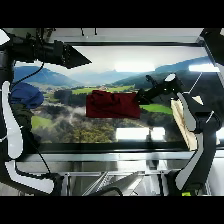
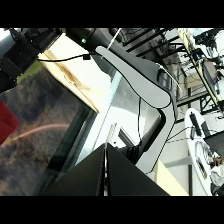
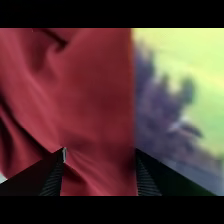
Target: Fold the shirts.
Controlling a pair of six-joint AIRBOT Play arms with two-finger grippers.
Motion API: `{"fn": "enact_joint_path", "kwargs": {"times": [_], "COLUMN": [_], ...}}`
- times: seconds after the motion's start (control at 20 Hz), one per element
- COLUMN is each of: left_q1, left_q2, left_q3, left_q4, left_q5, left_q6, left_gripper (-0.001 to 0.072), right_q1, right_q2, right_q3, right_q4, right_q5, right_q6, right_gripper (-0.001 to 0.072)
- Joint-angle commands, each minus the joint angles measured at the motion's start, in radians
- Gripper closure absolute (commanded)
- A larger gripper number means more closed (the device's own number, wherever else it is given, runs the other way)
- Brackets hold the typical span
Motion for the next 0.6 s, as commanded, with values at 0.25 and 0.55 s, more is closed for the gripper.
{"fn": "enact_joint_path", "kwargs": {"times": [0.25,0.55], "left_q1": [0.0,0.0], "left_q2": [0.0,0.0], "left_q3": [0.0,0.0], "left_q4": [0.0,0.0], "left_q5": [-0.001,-0.005], "left_q6": [0.0,0.0], "left_gripper": [0.0693,0.0693], "right_q1": [0.026,0.031], "right_q2": [-0.056,0.042], "right_q3": [-0.009,0.05], "right_q4": [0.075,0.187], "right_q5": [-0.02,-0.004], "right_q6": [-0.045,-0.081], "right_gripper": [0.0491,0.0692]}}
